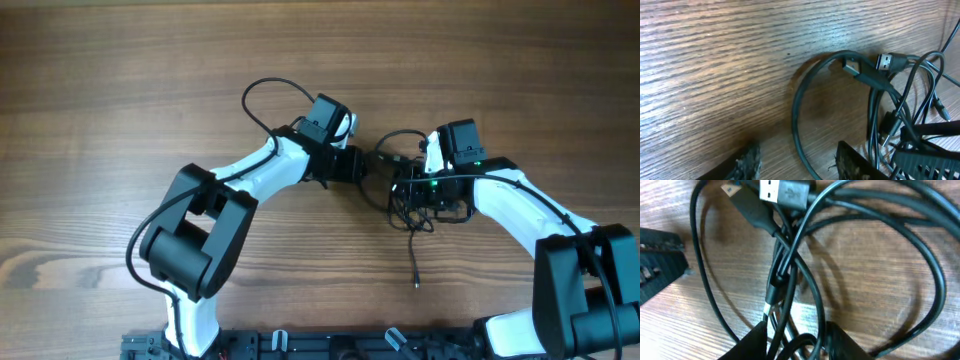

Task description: Untangle cables

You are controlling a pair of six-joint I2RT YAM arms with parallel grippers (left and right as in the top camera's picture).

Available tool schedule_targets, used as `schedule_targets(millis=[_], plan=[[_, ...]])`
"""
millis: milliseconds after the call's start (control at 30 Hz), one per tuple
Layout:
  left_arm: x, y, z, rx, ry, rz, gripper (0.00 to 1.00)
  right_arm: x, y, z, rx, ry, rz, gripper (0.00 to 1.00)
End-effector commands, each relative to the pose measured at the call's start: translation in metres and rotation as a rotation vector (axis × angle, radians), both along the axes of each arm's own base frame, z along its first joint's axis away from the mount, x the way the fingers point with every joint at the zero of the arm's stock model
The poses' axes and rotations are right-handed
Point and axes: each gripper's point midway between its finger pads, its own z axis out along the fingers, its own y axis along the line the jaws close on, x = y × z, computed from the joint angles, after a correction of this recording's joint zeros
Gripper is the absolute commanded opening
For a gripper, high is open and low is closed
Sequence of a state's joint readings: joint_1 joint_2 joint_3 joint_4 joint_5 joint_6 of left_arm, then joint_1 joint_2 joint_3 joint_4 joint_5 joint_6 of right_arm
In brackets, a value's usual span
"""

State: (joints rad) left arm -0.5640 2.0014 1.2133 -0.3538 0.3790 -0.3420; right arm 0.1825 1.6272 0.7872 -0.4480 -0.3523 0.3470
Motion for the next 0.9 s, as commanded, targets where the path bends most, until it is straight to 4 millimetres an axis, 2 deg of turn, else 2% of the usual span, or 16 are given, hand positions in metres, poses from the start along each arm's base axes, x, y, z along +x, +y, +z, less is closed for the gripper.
schedule_targets(millis=[0,133,200,267,333,367,400,467,500,567,600,633,667,767,800,867], plan=[[-0.007,-0.004,-0.022,0.033,0.038,-0.01,0.48,-0.001,0.0,-0.007,-0.001,0.009,-0.004,0.31],[-0.016,-0.008,-0.028,0.044,0.054,-0.029,0.48,-0.001,-0.001,-0.007,-0.004,0.011,-0.004,0.04],[-0.012,-0.008,-0.02,0.034,0.039,-0.025,0.44,0.004,0.003,0.0,0.012,-0.016,0.021,0.04],[-0.003,-0.001,0.009,0.008,0.0,0.001,0.43,0.019,0.025,0.04,0.132,-0.107,0.096,0.04],[0.008,0.01,0.057,-0.038,-0.074,0.034,0.53,0.038,0.046,0.116,0.263,-0.293,0.156,0.04],[0.015,0.017,0.085,-0.069,-0.127,0.056,0.57,0.043,0.053,0.163,0.306,-0.442,0.211,0.04],[0.019,0.023,0.105,-0.091,-0.165,0.073,0.59,0.044,0.053,0.196,0.315,-0.55,0.224,0.04],[0.023,0.031,0.127,-0.114,-0.209,0.093,0.64,0.041,0.048,0.236,0.303,-0.699,0.223,0.04],[0.023,0.035,0.137,-0.123,-0.225,0.101,0.68,0.042,0.037,0.247,0.243,-0.753,0.179,0.04],[0.019,0.037,0.135,-0.111,-0.207,0.101,0.65,0.049,0.01,0.241,0.097,-0.76,0.069,0.04],[0.017,0.047,0.124,-0.049,-0.186,0.126,0.35,0.052,-0.001,0.232,0.036,-0.732,0.026,0.04],[0.019,0.062,0.114,0.036,-0.19,0.167,0.14,0.053,-0.007,0.224,0.002,-0.707,0.007,0.04],[0.023,0.091,0.104,0.19,-0.212,0.236,0.1,0.053,-0.018,0.211,-0.062,-0.667,-0.027,0.04],[0.025,0.149,0.094,0.455,-0.238,0.352,0.22,0.053,-0.048,0.189,-0.227,-0.597,-0.109,0.04],[0.023,0.159,0.092,0.476,-0.215,0.366,0.25,0.052,-0.052,0.185,-0.252,-0.579,-0.118,0.04],[0.02,0.168,0.089,0.469,-0.176,0.382,0.4,0.048,-0.053,0.178,-0.252,-0.544,-0.133,0.04]])
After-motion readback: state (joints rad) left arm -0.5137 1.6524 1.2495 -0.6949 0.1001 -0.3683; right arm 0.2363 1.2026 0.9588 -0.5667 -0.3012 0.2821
